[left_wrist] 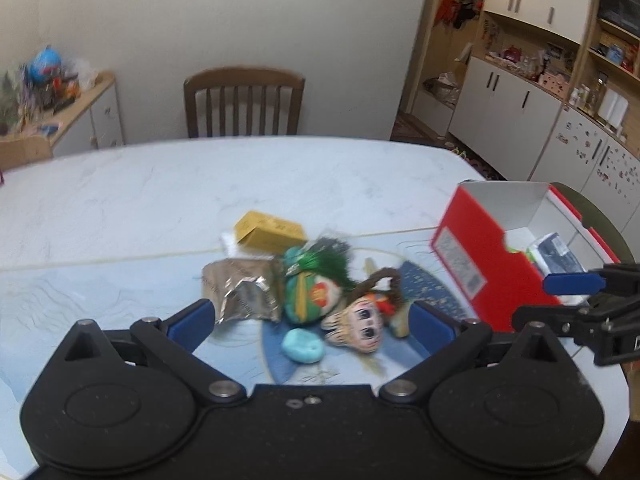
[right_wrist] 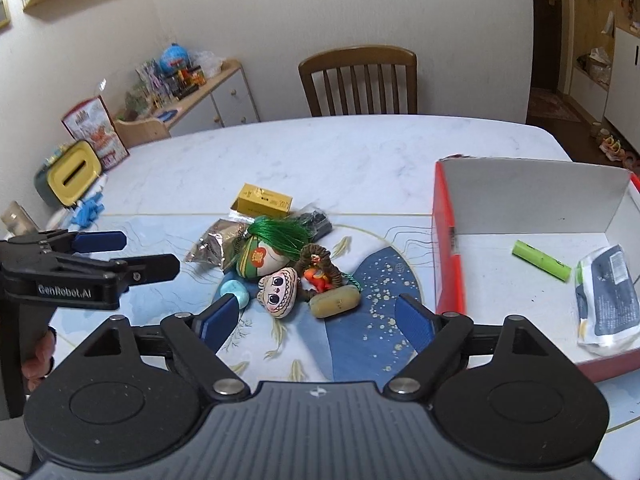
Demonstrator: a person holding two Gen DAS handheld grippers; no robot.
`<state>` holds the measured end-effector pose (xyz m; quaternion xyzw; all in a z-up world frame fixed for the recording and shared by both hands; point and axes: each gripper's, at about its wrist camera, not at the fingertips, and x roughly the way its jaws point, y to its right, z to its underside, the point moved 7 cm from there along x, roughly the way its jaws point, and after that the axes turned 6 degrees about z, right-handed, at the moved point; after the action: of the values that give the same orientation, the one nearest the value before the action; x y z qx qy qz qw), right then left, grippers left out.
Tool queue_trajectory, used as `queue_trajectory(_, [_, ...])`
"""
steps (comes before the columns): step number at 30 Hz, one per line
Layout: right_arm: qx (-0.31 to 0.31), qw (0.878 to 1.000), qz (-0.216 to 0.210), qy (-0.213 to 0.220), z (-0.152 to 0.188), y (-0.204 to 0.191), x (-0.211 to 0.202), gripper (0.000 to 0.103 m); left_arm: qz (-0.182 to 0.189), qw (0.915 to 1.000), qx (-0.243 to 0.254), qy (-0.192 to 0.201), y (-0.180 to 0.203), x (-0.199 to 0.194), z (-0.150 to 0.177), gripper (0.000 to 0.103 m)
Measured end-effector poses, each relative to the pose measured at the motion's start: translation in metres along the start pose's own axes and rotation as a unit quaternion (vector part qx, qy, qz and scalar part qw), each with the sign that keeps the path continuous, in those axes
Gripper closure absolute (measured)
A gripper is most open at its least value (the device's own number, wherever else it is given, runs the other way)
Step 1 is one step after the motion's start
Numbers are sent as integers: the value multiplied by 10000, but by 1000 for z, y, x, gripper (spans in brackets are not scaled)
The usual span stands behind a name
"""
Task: Organize objects
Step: 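Grasp the gold foil bag with the left gripper while the right grasps the yellow soap bar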
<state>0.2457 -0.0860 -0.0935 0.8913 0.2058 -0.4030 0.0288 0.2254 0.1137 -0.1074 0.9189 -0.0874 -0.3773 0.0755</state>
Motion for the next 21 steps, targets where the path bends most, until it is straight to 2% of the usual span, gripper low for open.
queue_trajectory(6, [-184,9994,286,-86,0,-18,31,18,-108,9994,-303,-102,-35,22,-8,0])
queue_trajectory(13, [-192,9976,549,-387,4,-19,70,18,-156,9987,-347,-347,-60,63,-15,0])
queue_trajectory(21, [-265,9954,659,-640,8,-20,98,18,-471,9964,-353,-602,-82,102,-18,0])
